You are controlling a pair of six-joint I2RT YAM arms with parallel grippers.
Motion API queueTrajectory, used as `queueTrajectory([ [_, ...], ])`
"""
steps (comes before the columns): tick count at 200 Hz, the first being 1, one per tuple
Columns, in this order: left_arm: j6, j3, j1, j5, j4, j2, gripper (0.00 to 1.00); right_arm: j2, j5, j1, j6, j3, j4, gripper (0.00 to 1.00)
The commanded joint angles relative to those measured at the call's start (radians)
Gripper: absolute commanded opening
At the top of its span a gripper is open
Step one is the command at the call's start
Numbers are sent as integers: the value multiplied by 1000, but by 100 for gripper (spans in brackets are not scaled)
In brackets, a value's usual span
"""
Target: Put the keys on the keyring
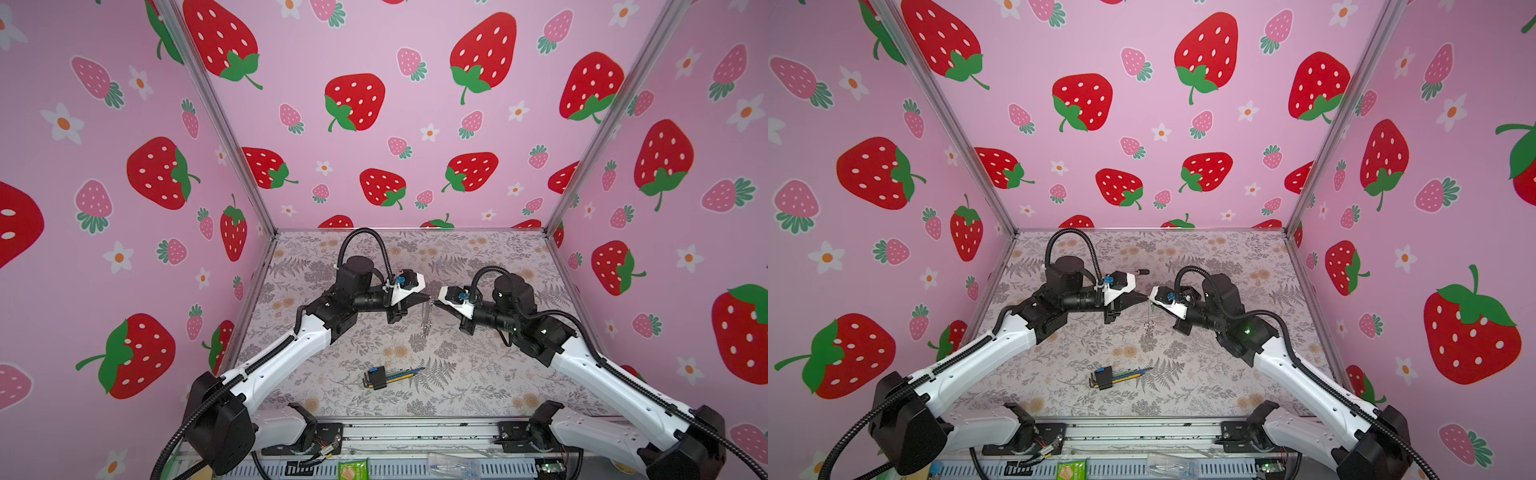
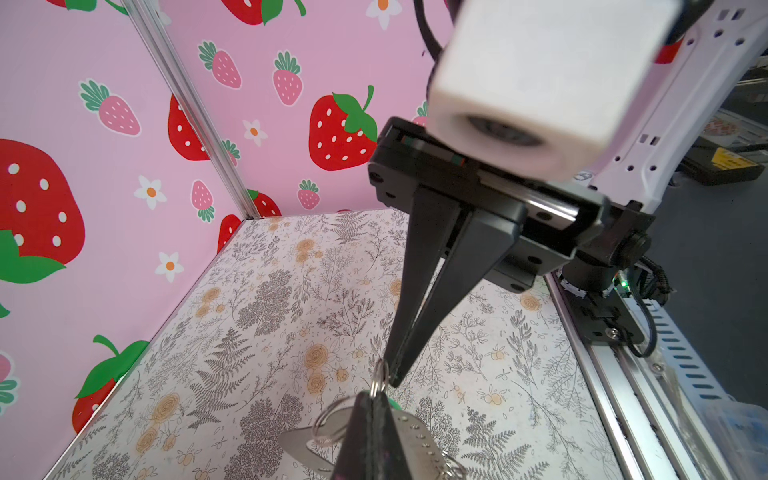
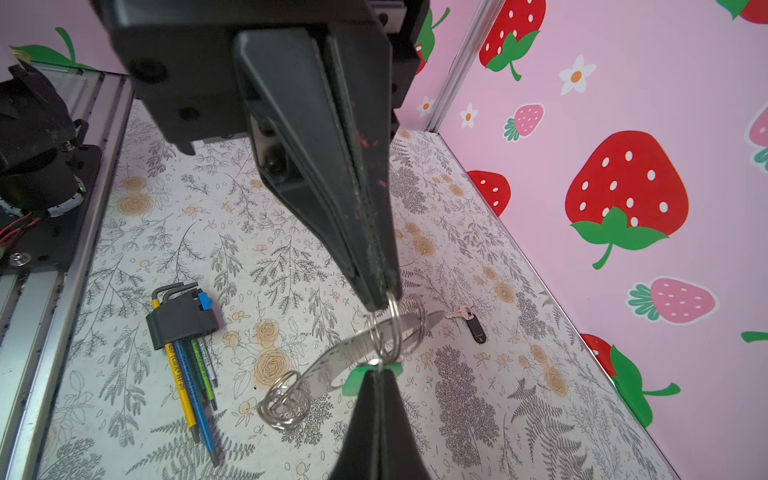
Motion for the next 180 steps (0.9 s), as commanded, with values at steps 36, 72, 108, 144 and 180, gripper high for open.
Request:
queueTrajectory([
  [36, -13, 4, -9, 19, 86, -9, 0, -60, 68, -5, 16, -16, -11, 15],
  [72, 0, -1, -8, 51, 73, -16, 0, -173, 84, -10, 17, -72, 37, 21],
  [108, 7, 3, -10, 76, 69, -10, 0, -147, 20, -10, 33, -36, 17, 24],
  [144, 28, 6, -16, 89, 43, -15, 0, -79, -45, -10, 58, -1, 7, 24],
  [180, 78, -11, -28, 71, 31, -37, 0, -79, -47, -10, 73, 7, 16, 23],
])
